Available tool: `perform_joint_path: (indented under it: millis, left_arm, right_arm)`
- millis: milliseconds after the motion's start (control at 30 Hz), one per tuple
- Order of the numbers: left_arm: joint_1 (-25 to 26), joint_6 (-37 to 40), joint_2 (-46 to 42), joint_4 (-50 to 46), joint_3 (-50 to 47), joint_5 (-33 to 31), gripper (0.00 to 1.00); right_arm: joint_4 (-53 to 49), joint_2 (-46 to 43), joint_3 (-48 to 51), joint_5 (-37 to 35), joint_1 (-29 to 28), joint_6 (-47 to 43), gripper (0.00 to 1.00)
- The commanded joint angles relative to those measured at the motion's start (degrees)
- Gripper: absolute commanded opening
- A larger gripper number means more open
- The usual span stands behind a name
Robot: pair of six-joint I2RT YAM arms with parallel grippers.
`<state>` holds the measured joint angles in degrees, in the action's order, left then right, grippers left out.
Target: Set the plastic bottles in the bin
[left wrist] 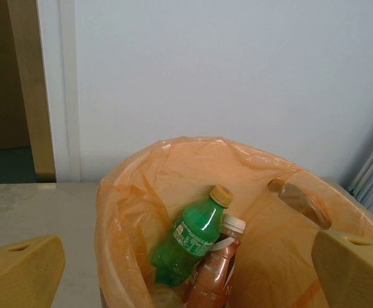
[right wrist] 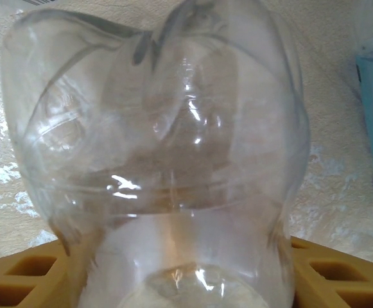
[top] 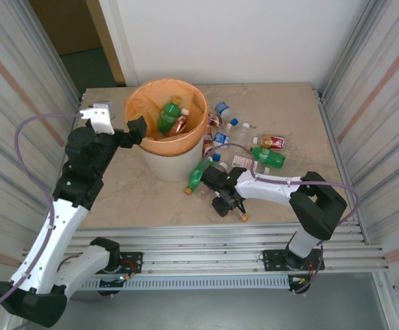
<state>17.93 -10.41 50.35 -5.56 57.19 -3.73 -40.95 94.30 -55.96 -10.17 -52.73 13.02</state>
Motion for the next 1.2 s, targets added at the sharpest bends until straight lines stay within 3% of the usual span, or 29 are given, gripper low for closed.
perform_joint_path:
  millis: [0, 333, 600, 767, 967, 1167]
  left_arm:
    - [-0.2, -0.3, 0.2, 3.0, 0.7, -0.5, 0.99]
    - [-0.2, -1.7, 0.4, 3.7, 0.7, 1.4, 0.99]
    - [-0.2, -7.7, 2.9, 5.5, 1.9, 9.4, 0.99]
    - [2.5, -10.2, 7.4, 7.3, 4.3, 16.4, 0.99]
    - [11.0, -6.4, 13.9, 5.9, 11.0, 19.7, 0.99]
    - [16.3, -6.4, 18.0, 9.0, 14.0, 26.4, 0.96]
  right_arm:
    - [-1.3, 0.6, 0.0, 1.8, 0.4, 0.4, 0.53]
    - [-6.0, -10.0, -2.3, -2.8, 0.2, 3.2, 0.30]
    - [-5.7, -23.4, -5.7, -13.0, 0.2, 3.5, 0.23]
    - [7.0, -32.1, -4.0, -18.2, 0.3, -0.5, 0.18]
    - [29.1, -38.9, 0.8, -14.0, 1.0, -9.1, 0.19]
    - [36.3, -35.4, -1.7, -10.6, 2.4, -13.6, 0.19]
